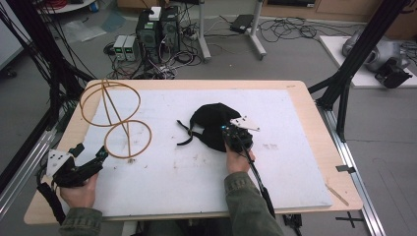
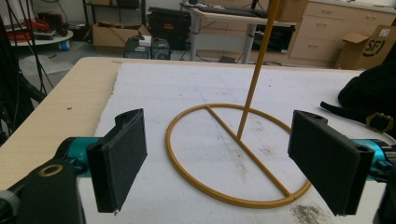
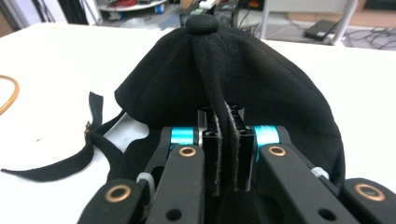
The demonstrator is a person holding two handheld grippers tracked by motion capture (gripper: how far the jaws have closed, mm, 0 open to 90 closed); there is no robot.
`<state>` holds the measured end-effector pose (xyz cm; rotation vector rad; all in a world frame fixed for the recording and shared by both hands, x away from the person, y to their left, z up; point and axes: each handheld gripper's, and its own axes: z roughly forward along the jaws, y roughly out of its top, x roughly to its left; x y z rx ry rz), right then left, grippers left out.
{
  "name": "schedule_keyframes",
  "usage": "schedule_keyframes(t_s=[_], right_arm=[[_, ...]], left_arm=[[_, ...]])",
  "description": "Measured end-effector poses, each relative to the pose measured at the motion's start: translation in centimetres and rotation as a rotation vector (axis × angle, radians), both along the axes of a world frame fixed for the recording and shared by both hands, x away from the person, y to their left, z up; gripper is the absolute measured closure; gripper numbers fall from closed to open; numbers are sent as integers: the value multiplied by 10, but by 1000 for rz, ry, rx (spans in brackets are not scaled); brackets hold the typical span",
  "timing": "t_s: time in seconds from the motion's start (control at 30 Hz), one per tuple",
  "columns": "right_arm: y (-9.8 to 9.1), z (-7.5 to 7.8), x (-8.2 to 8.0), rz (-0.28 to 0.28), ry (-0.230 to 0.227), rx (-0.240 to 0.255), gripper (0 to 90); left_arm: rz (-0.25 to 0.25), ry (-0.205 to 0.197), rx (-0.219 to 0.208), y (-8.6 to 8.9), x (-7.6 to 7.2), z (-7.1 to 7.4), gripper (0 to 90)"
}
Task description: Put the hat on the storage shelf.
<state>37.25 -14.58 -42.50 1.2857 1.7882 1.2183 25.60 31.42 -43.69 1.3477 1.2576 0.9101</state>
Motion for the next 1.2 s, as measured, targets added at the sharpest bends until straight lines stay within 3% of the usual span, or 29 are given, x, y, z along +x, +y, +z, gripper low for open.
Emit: schedule_keyframes(t_s=[0.1, 0.3, 0.67, 0.73, 0.87, 1.07, 1.2], right_arm=[[4, -1, -4, -4, -40, -25, 875], [5, 1, -7, 5, -60, -15, 876], [-1, 9, -12, 3, -89, 35, 876], [-3, 12, -13, 6, -105, 38, 876], [-4, 15, -15, 7, -117, 61, 876], [-9, 25, -18, 24, -170, 92, 875], [-9, 34, -22, 38, -232, 126, 875]], left_arm=[[2, 0, 0, 0, 0, 0, 198], [2, -1, 2, 0, 0, 0, 198], [-3, 0, 2, 0, 0, 0, 197], [-18, -15, -27, 1, 0, -1, 195], [-18, -9, -14, 0, 0, -1, 195], [-19, -15, -9, -2, 0, -1, 195], [-16, -11, -10, -2, 1, -1, 195]])
